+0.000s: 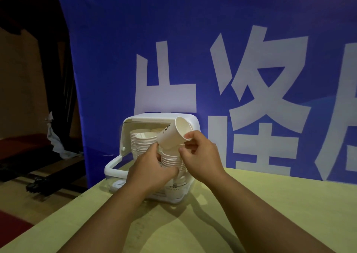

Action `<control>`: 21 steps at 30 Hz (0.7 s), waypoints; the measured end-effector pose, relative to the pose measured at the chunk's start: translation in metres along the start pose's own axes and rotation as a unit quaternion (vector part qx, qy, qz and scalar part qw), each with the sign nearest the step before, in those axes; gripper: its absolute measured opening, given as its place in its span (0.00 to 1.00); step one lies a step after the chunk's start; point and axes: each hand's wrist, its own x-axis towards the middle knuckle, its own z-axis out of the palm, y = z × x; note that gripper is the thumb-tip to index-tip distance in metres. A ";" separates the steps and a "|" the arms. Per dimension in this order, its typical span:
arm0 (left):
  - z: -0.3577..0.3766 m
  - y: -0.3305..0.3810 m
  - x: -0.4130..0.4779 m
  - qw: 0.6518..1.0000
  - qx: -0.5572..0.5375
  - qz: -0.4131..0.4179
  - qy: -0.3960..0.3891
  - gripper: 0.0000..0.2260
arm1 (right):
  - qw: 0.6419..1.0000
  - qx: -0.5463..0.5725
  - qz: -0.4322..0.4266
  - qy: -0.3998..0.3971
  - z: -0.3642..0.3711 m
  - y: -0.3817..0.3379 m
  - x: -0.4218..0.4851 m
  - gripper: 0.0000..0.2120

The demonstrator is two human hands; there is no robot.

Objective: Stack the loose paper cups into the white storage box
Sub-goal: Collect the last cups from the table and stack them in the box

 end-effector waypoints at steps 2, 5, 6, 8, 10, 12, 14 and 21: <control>-0.001 0.001 -0.001 1.000 0.000 0.000 -0.005 0.32 | 1.000 -0.008 -0.010 0.009 -0.002 0.002 0.000 0.14; -0.003 0.003 -0.003 1.000 -0.006 -0.004 -0.005 0.41 | 0.998 -0.028 -0.047 0.035 -0.010 0.001 0.004 0.05; -0.004 0.004 -0.003 1.000 -0.006 -0.007 -0.004 0.45 | 0.996 -0.046 -0.062 0.046 -0.013 0.001 0.006 0.04; -0.004 0.006 -0.005 1.000 -0.008 -0.012 -0.005 0.51 | 0.992 -0.089 -0.080 0.049 -0.019 0.001 0.009 0.05; -0.004 0.007 -0.006 1.000 -0.013 -0.010 -0.005 0.51 | 0.990 -0.114 -0.080 0.021 -0.021 0.002 0.011 0.07; -0.004 0.007 -0.006 1.000 -0.021 0.001 0.001 0.48 | 0.992 -0.102 -0.072 0.004 -0.019 0.003 0.011 0.08; -0.003 0.006 -0.006 1.000 -0.023 0.013 0.009 0.46 | 0.997 -0.049 -0.053 0.014 -0.020 0.002 0.011 0.10; -0.002 -0.001 0.003 0.996 -0.071 0.021 0.049 0.19 | 0.997 -0.071 0.004 -0.042 -0.012 0.005 0.009 0.15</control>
